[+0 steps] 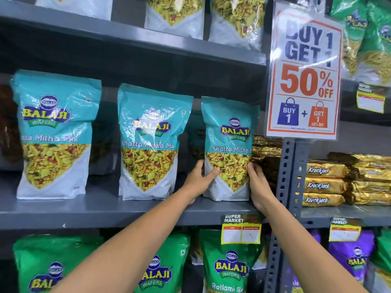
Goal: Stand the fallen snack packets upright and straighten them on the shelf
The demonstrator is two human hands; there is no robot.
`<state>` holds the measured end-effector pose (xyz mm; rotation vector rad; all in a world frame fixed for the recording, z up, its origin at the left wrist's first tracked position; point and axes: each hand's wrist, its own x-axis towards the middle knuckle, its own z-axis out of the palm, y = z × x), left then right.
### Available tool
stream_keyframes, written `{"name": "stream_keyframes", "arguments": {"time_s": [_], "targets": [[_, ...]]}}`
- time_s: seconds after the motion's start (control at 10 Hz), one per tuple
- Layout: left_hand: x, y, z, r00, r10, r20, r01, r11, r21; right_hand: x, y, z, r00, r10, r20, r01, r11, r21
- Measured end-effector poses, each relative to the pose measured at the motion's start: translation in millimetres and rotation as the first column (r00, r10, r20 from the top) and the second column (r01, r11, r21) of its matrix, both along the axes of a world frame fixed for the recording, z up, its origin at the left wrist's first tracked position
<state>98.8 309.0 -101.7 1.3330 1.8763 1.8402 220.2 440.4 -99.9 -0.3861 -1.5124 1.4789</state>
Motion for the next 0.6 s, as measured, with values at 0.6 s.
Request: {"name": "stream_keyframes", "arguments": {"time_s": [0.6], "targets": [[16,-56,-15,0.977,0.206,-0.045,-0.210,0.969,-0.128,22,-21,-16,0.843,-0.489,0.222,0.371,0.829,0.419]]}}
